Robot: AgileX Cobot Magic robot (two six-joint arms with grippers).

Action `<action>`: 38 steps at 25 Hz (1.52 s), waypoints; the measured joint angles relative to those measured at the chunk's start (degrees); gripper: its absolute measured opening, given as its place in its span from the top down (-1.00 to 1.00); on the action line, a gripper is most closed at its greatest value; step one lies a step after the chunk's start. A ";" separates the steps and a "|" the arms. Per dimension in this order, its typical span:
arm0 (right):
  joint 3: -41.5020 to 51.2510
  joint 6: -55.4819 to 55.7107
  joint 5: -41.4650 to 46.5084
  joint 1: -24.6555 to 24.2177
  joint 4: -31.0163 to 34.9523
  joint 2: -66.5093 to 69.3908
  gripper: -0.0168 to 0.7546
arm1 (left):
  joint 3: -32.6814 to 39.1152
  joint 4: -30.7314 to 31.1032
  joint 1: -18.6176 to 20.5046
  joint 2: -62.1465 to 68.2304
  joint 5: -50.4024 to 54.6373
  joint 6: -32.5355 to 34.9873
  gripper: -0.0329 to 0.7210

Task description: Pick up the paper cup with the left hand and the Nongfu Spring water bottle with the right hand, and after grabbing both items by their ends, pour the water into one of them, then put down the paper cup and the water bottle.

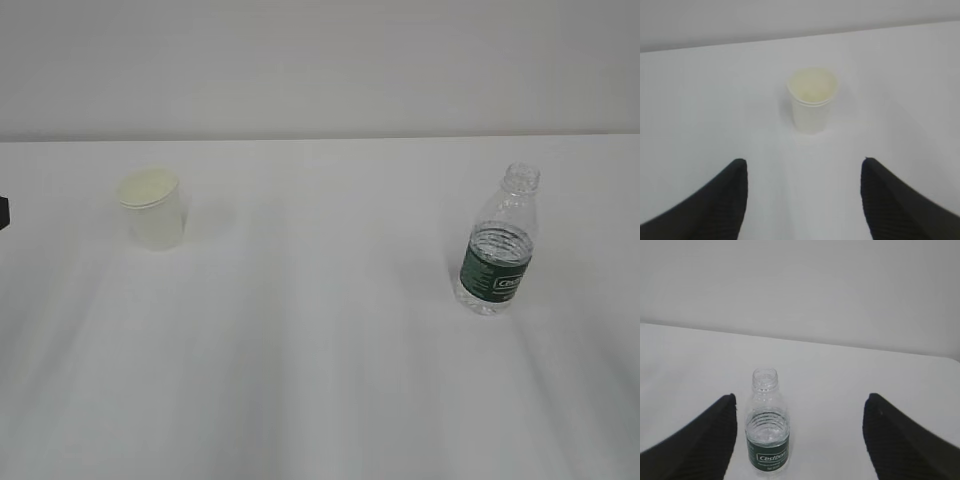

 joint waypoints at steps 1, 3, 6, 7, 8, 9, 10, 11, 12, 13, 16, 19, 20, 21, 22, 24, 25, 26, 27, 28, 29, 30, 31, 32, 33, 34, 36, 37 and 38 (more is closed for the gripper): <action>0.00 0.00 -0.42 0.00 0.00 0.89 -0.57 | 0.91 -0.02 0.00 0.00 -2.25 0.00 -0.43; 0.00 0.37 -1.60 0.00 0.00 2.81 -0.57 | 3.00 -0.24 0.00 0.00 -6.42 0.00 -0.43; 0.00 0.85 -2.19 0.00 0.00 5.23 -0.57 | 5.00 -1.04 0.00 0.00 -11.15 0.00 -0.43; 0.00 0.95 -2.19 0.00 0.00 6.03 -0.57 | 5.37 -1.14 0.00 0.00 -11.86 0.00 -0.43; 0.00 1.06 -2.19 0.00 0.00 6.80 -0.57 | 5.50 -1.23 0.00 0.07 -12.38 0.00 -0.43; 0.11 1.06 -2.93 0.00 0.00 7.43 -0.57 | 5.50 -1.23 0.00 0.29 -12.61 0.00 -0.43; 0.30 1.20 -3.76 0.00 0.00 7.85 -0.56 | 5.50 -1.36 0.00 0.69 -12.85 0.00 -0.43; 0.60 1.45 -4.87 0.00 0.00 8.37 -0.56 | 5.52 -1.39 0.00 1.05 -13.00 0.00 -0.42; 1.08 1.85 -5.88 0.00 0.00 8.86 -0.56 | 5.52 -1.64 0.00 1.80 -13.44 0.00 -0.43; 1.84 2.58 -7.08 0.00 0.00 9.17 -0.56 | 5.62 -1.74 0.00 2.58 -13.82 -0.14 -0.42; 4.36 4.65 -11.33 0.00 0.00 10.07 -0.56 | 5.62 -1.91 -0.75 5.44 -14.26 -0.52 -0.43; 5.90 5.67 -13.90 0.00 0.00 10.14 -0.57 | 5.74 -2.01 -2.80 8.42 -15.11 -0.65 -0.42; 6.04 5.84 -14.29 0.00 0.00 10.14 -0.57 | 6.20 -2.01 -3.55 9.26 -16.08 -0.65 -0.42; 6.16 5.98 -14.43 0.00 0.00 10.14 -0.57 | 6.97 -2.01 -4.13 9.98 -17.65 -0.69 -0.42; 6.43 6.07 -14.70 0.00 0.00 10.14 -0.57 | 7.84 -2.01 -4.61 10.40 -19.36 -0.80 -0.42; 7.20 6.62 -15.52 0.00 0.00 10.14 -0.57 | 10.34 -2.57 -4.99 11.12 -22.82 -1.07 -0.42; 7.56 6.87 -16.30 0.00 0.00 10.44 -0.57 | 11.60 -2.57 -4.99 11.11 -24.77 -1.52 -0.42; 8.11 7.00 -16.95 0.00 0.00 10.55 -0.57 | 12.61 -2.57 -5.02 11.14 -26.95 -1.78 -0.42; 8.71 7.21 -17.79 0.00 0.00 10.78 -0.57 | 13.84 -2.57 -5.02 11.24 -28.72 -1.89 -0.42; 9.38 7.37 -18.69 0.00 0.00 11.05 -0.57 | 15.05 -2.57 -5.02 11.24 -30.76 -2.04 -0.42; 9.90 7.60 -19.39 0.00 0.00 11.36 -0.57 | 16.01 -2.57 -5.02 11.24 -32.73 -2.18 -0.42; 10.45 7.82 -20.23 0.00 0.00 11.58 -0.57 | 17.13 -2.57 -5.02 11.24 -34.76 -2.27 -0.42; 10.93 8.02 -21.27 0.00 0.00 11.97 -0.57 | 18.20 -2.22 -5.02 11.24 -36.43 -2.54 -0.42; 11.40 8.42 -22.19 0.00 0.00 12.25 -0.57 | 19.05 -2.08 -5.02 11.24 -38.29 -2.71 -0.42; 11.79 8.91 -22.65 0.00 -0.35 12.55 -0.57 | 19.94 -1.84 -5.02 11.24 -39.81 -2.75 -0.42; 12.23 9.46 -23.19 0.00 -0.83 12.76 -0.57 | 20.67 -1.72 -5.02 11.24 -40.82 -2.81 -0.42; 13.08 10.79 -24.57 0.00 -2.26 13.53 -0.57 | 21.65 -1.00 -5.02 11.24 -42.50 -2.95 -0.42; 13.54 11.40 -25.25 0.00 -3.11 13.96 -0.57 | 22.04 -0.55 -5.02 11.24 -42.90 -3.16 -0.42; 14.03 11.93 -25.89 0.00 -3.65 14.38 -0.57 | 22.23 0.02 -5.02 11.24 -43.02 -3.30 -0.42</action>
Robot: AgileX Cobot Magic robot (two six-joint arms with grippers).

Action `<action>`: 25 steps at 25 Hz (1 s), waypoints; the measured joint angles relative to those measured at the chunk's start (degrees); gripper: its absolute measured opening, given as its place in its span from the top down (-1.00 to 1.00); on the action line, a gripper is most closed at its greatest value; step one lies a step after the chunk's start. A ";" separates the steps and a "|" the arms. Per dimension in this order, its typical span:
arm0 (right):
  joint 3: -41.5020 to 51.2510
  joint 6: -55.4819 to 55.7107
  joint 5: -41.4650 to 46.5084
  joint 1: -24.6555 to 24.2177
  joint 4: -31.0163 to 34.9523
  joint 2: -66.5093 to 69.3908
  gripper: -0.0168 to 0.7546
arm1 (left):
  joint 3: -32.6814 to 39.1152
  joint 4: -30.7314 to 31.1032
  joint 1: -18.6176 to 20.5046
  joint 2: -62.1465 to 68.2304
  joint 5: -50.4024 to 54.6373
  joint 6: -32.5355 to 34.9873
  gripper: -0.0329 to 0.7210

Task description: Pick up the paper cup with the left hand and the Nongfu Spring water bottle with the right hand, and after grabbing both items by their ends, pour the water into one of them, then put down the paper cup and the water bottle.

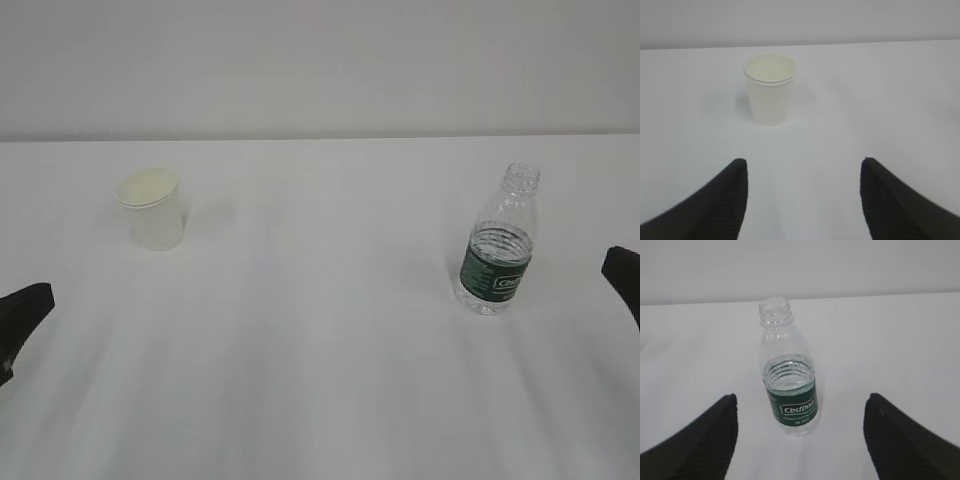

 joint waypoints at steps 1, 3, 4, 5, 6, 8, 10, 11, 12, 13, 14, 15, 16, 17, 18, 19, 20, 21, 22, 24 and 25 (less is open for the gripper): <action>0.41 0.36 -0.45 0.00 -0.40 0.46 -0.57 | 0.05 0.71 0.00 0.00 -0.10 -0.26 -0.42; 0.98 1.51 -1.06 0.00 -1.78 1.22 -0.57 | 0.19 2.53 0.00 0.00 -0.38 -0.94 -0.42; 1.39 2.02 -1.59 0.00 -2.60 1.65 -0.57 | 0.19 3.38 0.00 0.00 -0.38 -1.36 -0.42; 1.69 2.28 -2.08 0.00 -3.09 2.07 -0.57 | 0.19 4.15 0.00 0.00 -0.38 -1.63 -0.42; 2.10 2.51 -2.73 0.00 -3.45 2.53 -0.56 | 0.19 4.72 0.00 0.00 -0.38 -1.90 -0.42; 3.07 2.78 -4.27 0.00 -3.79 3.73 -0.56 | 0.19 5.41 0.00 0.00 -0.47 -2.11 -0.42; 4.48 2.81 -6.14 0.00 -3.87 5.25 -0.56 | 0.19 5.67 0.00 0.00 -0.47 -2.36 -0.41; 5.25 2.90 -7.46 0.00 -3.87 6.20 -0.56 | 0.19 5.67 0.00 0.00 -0.47 -2.46 -0.40; 5.85 2.90 -8.69 0.00 -3.87 7.18 -0.56 | 0.19 5.76 0.00 0.00 -0.47 -2.44 -0.39; 6.37 2.90 -10.23 0.00 -3.87 7.99 -0.56 | 0.19 5.80 0.00 0.00 -0.47 -2.44 -0.39; 6.97 2.90 -11.89 0.00 -3.87 8.98 -0.56 | 0.19 5.89 0.00 0.00 -0.47 -2.49 -0.38; 7.21 2.90 -13.08 0.00 -3.87 9.91 -0.57 | 0.19 5.89 0.00 0.00 -0.47 -2.58 -0.38; 7.46 2.90 -14.31 0.00 -3.87 10.64 -0.57 | 0.19 5.89 0.00 0.00 -0.47 -2.63 -0.38; 7.46 2.90 -15.29 0.00 -3.87 11.48 -0.57 | 0.19 5.89 0.00 0.00 -0.47 -2.72 -0.38; 7.46 2.90 -16.25 0.00 -3.87 12.31 -0.57 | 0.19 6.01 0.00 0.00 -0.47 -2.72 -0.38; 7.46 2.78 -16.81 0.00 -3.87 13.13 -0.57 | 0.19 6.01 0.00 0.00 -0.47 -2.76 -0.38; 7.46 2.66 -17.57 0.00 -3.87 13.81 -0.57 | 0.19 6.01 0.00 0.00 -0.47 -2.86 -0.38; 7.46 2.54 -18.42 0.00 -3.87 14.61 -0.57 | 0.19 6.01 0.00 0.13 -0.47 -2.86 -0.38; 7.69 2.25 -19.44 0.00 -3.92 15.36 -0.57 | 0.19 6.01 0.00 0.55 -0.47 -2.90 -0.38; 8.06 1.11 -22.17 0.00 -4.05 16.54 -0.56 | 0.19 6.01 0.00 1.72 -0.47 -2.99 -0.38; 8.06 0.43 -23.23 0.00 -4.05 17.12 -0.56 | 0.19 6.10 0.00 2.60 -0.64 -2.99 -0.38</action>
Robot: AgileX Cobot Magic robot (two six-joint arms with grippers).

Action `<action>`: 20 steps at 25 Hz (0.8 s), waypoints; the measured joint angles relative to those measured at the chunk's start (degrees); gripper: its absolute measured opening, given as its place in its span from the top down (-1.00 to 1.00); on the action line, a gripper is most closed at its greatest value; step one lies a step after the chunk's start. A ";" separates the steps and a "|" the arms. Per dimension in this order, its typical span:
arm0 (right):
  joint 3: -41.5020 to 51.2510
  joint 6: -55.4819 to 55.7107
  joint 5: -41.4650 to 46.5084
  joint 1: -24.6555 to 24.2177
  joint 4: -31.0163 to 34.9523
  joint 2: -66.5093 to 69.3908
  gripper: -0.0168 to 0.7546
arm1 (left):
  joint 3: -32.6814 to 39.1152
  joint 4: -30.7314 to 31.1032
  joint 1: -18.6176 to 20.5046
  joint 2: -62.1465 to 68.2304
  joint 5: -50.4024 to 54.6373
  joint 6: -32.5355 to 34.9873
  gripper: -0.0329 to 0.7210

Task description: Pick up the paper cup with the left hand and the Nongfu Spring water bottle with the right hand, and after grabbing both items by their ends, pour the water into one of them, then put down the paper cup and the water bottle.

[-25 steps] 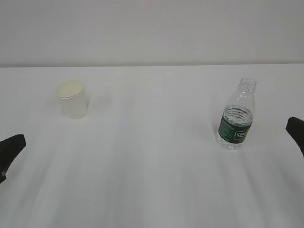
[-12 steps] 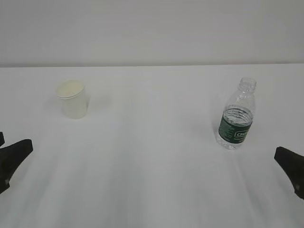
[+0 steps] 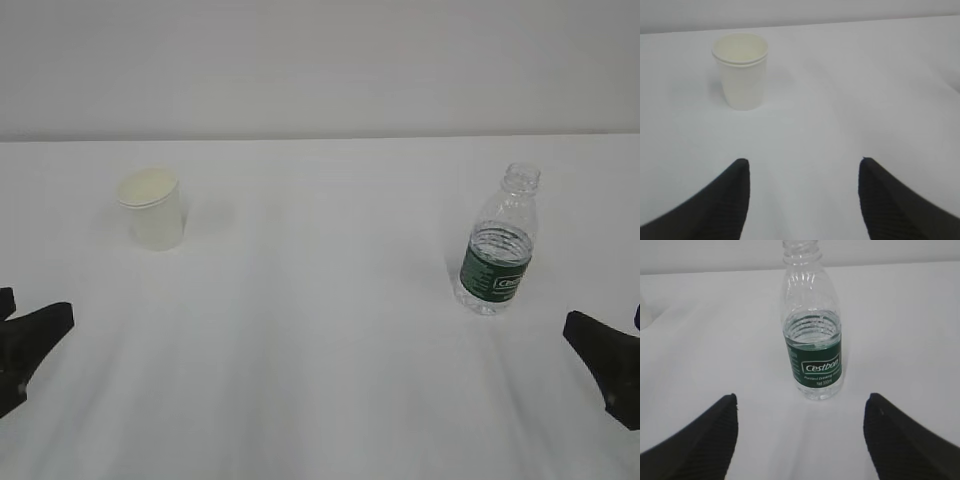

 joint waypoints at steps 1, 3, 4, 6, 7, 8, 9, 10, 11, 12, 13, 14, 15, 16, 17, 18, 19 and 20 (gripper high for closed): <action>0.00 -0.69 -0.86 0.00 -0.10 0.50 -0.56 | 0.00 0.16 0.00 1.02 -0.59 0.00 -0.38; 0.00 -1.64 -1.95 0.00 -0.09 1.35 -0.56 | 0.00 0.60 0.00 3.08 -2.28 0.00 -0.38; 0.00 -1.93 -2.23 0.00 -0.09 1.97 -0.56 | 0.00 0.85 0.00 4.26 -3.44 0.00 -0.38; 0.00 -2.46 -3.04 0.00 -0.09 2.98 -0.56 | 0.00 0.98 0.00 6.59 -6.01 0.00 -0.38; 0.00 -2.60 -3.61 0.00 -0.13 3.49 -0.57 | 0.00 1.10 0.00 7.93 -7.60 0.00 -0.38; 0.00 -2.88 -3.92 0.00 -0.13 4.09 -0.57 | 0.00 1.21 0.00 9.26 -9.32 0.00 -0.38; 0.00 -3.22 -4.18 0.00 -0.13 4.52 -0.57 | 0.00 1.21 0.00 10.59 -10.79 0.00 -0.38; 0.00 -3.50 -4.68 0.00 -0.13 5.09 -0.56 | 0.00 1.29 0.00 11.69 -12.54 0.13 -0.38; 0.00 -3.83 -5.16 0.00 -0.13 5.72 -0.56 | 0.00 1.29 0.00 12.96 -14.20 0.25 -0.38; 0.00 -4.32 -6.00 0.00 -0.13 6.34 -0.57 | 0.00 1.29 0.00 14.17 -15.54 0.34 -0.38; 0.00 -4.93 -6.98 0.00 -0.13 7.17 -0.57 | 0.00 1.29 0.00 15.36 -17.25 0.56 -0.38; 0.00 -5.33 -8.14 0.00 -0.13 8.10 -0.56 | 0.00 1.29 0.00 16.35 -18.89 1.06 -0.38; 0.00 -5.87 -9.36 0.00 -0.13 9.12 -0.56 | 0.00 1.29 0.00 17.53 -20.05 1.23 -0.38; 0.00 -6.42 -10.93 0.00 -0.02 10.01 -0.56 | -0.11 1.29 0.00 18.66 -20.49 1.36 -0.38; 0.00 -6.78 -12.60 0.00 -0.03 11.17 -0.56 | -0.11 1.29 0.00 19.58 -20.92 1.48 -0.38; 0.00 -7.04 -14.12 0.00 -0.03 12.40 -0.56 | -0.11 1.29 0.00 20.71 -21.19 1.48 -0.38; 0.00 -7.34 -15.83 0.00 -0.03 13.47 -0.56 | -0.21 1.29 0.00 21.81 -21.19 1.57 -0.38; 0.00 -7.52 -17.03 0.00 -0.03 15.00 -0.56 | -0.21 1.29 0.00 22.80 -21.19 1.57 -0.38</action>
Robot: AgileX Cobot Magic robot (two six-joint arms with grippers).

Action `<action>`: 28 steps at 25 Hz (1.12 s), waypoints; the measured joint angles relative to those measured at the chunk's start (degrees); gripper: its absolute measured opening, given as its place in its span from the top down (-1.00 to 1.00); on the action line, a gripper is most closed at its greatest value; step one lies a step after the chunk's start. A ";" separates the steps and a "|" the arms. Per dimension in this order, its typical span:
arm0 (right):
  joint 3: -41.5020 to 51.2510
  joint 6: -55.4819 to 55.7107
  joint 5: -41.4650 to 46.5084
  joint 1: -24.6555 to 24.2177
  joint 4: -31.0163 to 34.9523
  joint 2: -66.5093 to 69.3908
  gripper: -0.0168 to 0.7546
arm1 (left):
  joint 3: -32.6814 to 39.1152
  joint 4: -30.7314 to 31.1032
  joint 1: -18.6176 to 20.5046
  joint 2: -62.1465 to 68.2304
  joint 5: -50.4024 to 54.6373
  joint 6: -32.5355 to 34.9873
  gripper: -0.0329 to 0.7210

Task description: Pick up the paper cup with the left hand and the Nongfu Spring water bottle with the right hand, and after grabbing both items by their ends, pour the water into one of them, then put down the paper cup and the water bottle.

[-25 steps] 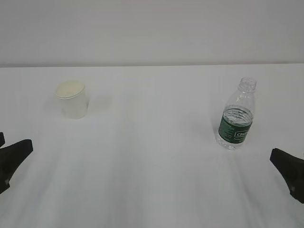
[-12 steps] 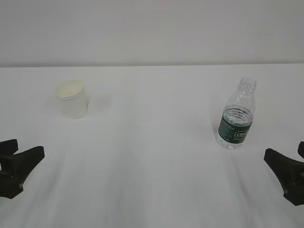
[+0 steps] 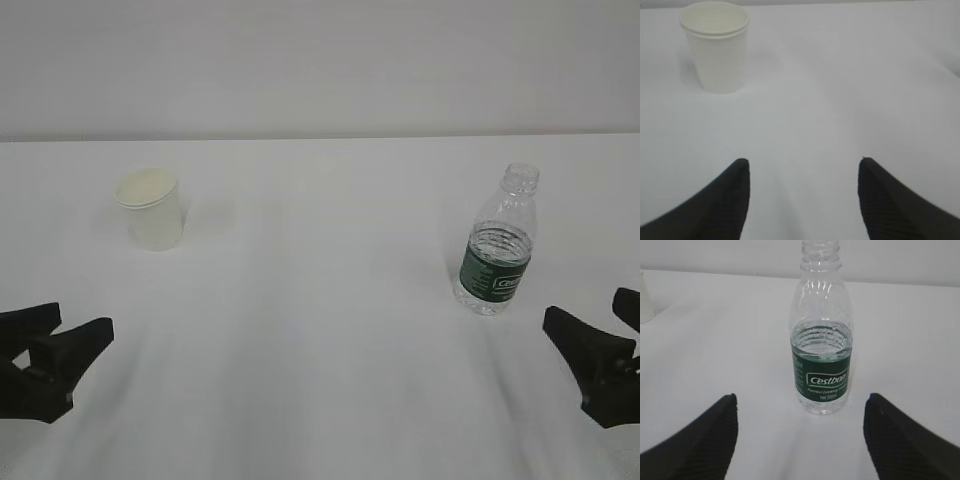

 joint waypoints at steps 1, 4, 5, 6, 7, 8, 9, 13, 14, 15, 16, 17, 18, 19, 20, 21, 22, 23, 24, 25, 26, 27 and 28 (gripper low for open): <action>0.00 -0.08 -0.59 0.00 0.00 1.07 -0.56 | 0.00 0.00 0.00 0.66 0.00 0.00 -0.38; 0.00 -0.58 -1.08 0.00 0.00 3.97 -0.56 | -0.08 0.66 0.00 2.01 -0.06 0.03 -0.37; 0.00 -1.10 -1.10 0.00 0.00 4.65 -0.57 | -0.08 0.87 0.00 2.13 -0.06 0.14 -0.37; 0.00 -2.26 -1.25 0.00 0.00 5.09 -0.57 | -0.08 0.84 0.00 2.11 -0.14 0.45 -0.37; 0.00 -3.06 -1.25 0.00 0.00 5.47 -0.57 | -0.08 0.84 0.00 2.11 -0.14 1.20 -0.37; 0.00 -3.78 -1.25 0.00 -0.10 5.61 -0.57 | -0.08 0.84 0.00 2.11 -0.20 1.65 -0.37; 0.00 -4.30 -1.25 0.00 -0.23 5.61 -0.57 | -0.08 0.84 0.00 2.11 -0.28 1.87 -0.37; 0.00 -4.78 -1.47 0.00 -1.39 5.61 -0.57 | -0.08 0.44 0.00 2.11 -0.28 2.15 -0.37; 0.00 -4.87 -1.47 0.00 -1.39 5.61 -0.56 | -0.08 0.18 0.00 2.11 -0.34 2.26 -0.37; 0.00 -4.88 -1.47 0.00 -1.47 5.61 -0.56 | -0.08 -0.25 0.00 2.11 -0.34 2.26 -0.37; 0.00 -4.88 -1.47 0.00 -1.47 5.61 -0.56 | -0.08 -0.89 0.00 2.11 -0.34 2.26 -0.37; 0.00 -4.88 -1.47 0.00 -1.82 5.61 -0.56 | -0.08 -1.62 0.00 2.11 -0.34 2.29 -0.37; 0.00 -4.88 -1.47 0.00 -2.06 5.61 -0.56 | -0.08 -2.03 0.00 2.11 -0.34 2.39 -0.37; 0.00 -4.88 -1.47 0.00 -2.49 5.61 -0.56 | -0.08 -2.35 0.00 2.11 -0.34 2.39 -0.37; 0.00 -4.88 -1.47 0.00 -2.72 5.61 -0.56 | -0.08 -2.62 0.00 2.11 -0.34 2.39 -0.38; 0.00 -4.88 -1.47 0.00 -2.82 5.61 -0.56 | -0.08 -2.76 0.00 2.11 -0.34 2.41 -0.41; 0.00 -4.88 -1.47 0.00 -2.85 5.61 -0.56 | -0.22 -2.87 0.00 2.11 -0.34 2.41 -0.44; 0.00 -4.88 -1.47 0.00 -2.85 5.61 -0.57 | -0.48 -3.09 0.00 2.11 -0.34 2.41 -0.50; 0.00 -4.88 -1.47 0.00 -2.85 5.61 -0.57 | -0.62 -3.37 0.00 2.11 -0.34 2.41 -0.57; 0.00 -4.88 -1.47 0.00 -2.85 5.61 -0.56 | -0.73 -3.59 0.00 2.11 -0.42 2.51 -0.64; 0.00 -4.88 -1.47 0.00 -2.85 5.61 -0.56 | -0.73 -4.15 0.00 2.11 -0.42 2.51 -0.69; 0.00 -4.88 -1.47 0.00 -2.85 5.61 -0.56 | -0.73 -4.59 0.00 2.11 -0.42 2.51 -0.72; 0.00 -4.88 -1.47 0.00 -2.85 5.61 -0.56 | -0.73 -5.00 0.00 2.11 -0.42 2.51 -0.74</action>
